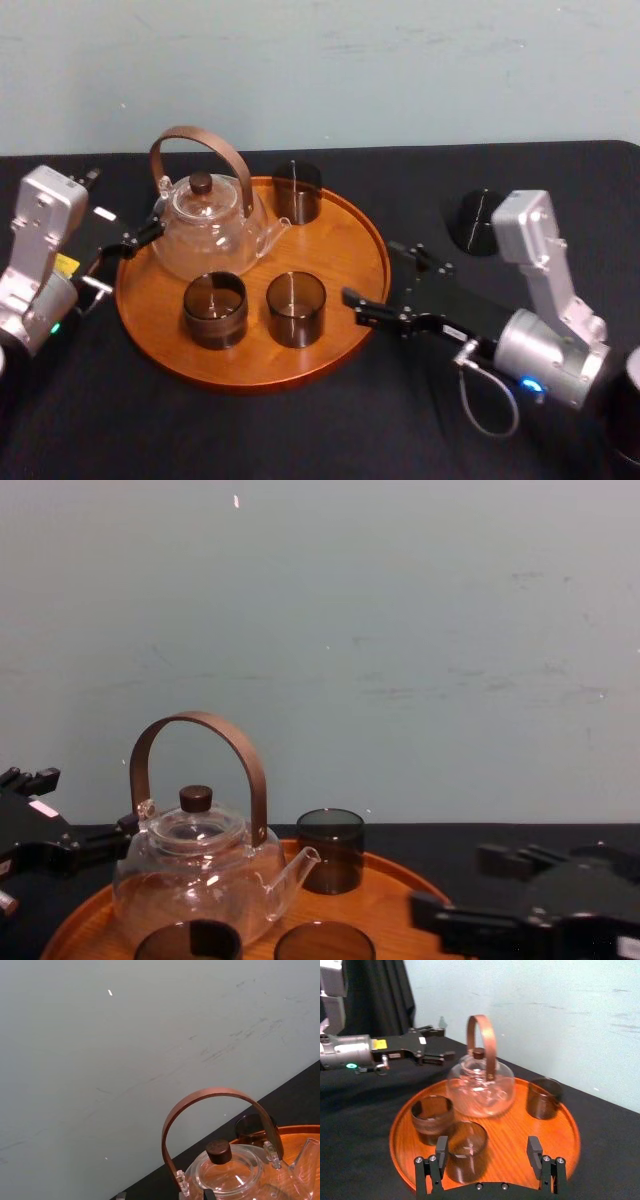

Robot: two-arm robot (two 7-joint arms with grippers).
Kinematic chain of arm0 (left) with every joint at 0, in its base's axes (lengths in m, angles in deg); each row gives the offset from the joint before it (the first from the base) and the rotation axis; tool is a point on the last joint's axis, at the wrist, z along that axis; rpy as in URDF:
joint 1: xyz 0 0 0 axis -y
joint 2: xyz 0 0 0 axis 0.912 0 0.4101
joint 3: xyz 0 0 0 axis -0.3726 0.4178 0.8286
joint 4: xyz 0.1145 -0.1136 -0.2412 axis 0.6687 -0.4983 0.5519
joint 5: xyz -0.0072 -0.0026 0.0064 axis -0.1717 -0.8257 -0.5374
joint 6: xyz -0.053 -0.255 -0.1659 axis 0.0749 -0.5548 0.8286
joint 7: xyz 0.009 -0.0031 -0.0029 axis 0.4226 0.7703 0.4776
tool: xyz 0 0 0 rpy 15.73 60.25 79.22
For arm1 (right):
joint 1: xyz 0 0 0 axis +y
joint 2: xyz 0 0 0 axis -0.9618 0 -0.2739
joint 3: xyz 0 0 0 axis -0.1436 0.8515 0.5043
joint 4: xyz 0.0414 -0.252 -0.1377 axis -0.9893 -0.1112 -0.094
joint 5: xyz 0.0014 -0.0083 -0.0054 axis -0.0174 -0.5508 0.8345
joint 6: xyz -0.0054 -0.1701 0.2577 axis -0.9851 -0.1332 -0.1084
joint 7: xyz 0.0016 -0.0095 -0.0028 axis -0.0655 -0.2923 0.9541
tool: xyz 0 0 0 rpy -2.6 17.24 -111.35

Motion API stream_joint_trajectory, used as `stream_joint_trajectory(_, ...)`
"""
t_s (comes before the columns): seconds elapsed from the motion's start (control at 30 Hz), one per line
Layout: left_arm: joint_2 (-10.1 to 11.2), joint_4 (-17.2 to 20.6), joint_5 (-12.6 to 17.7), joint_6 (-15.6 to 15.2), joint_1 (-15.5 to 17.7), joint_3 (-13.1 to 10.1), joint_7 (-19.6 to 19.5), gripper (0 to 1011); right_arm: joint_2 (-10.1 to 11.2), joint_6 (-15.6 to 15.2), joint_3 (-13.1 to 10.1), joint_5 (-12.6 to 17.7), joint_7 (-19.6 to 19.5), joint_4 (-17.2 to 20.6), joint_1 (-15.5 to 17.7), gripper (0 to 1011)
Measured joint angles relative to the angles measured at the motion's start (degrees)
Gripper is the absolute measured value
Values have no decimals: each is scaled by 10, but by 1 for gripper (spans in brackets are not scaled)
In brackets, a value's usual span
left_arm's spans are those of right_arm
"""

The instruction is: Pick up the glass from the table and place it on the tray.

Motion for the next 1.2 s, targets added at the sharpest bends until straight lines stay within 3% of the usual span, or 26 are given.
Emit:
stream_joint_trajectory(0.43,0,0,0,0,0,0,0,1001,44,29,-77,37,-16,8,64,1002)
stream_joint_trajectory(0.73,0,0,0,0,0,0,0,1001,46,36,-105,47,-25,-14,73,1002)
stream_joint_trajectory(1.2,0,0,0,0,0,0,0,1002,35,35,-139,58,-34,-64,54,1002)
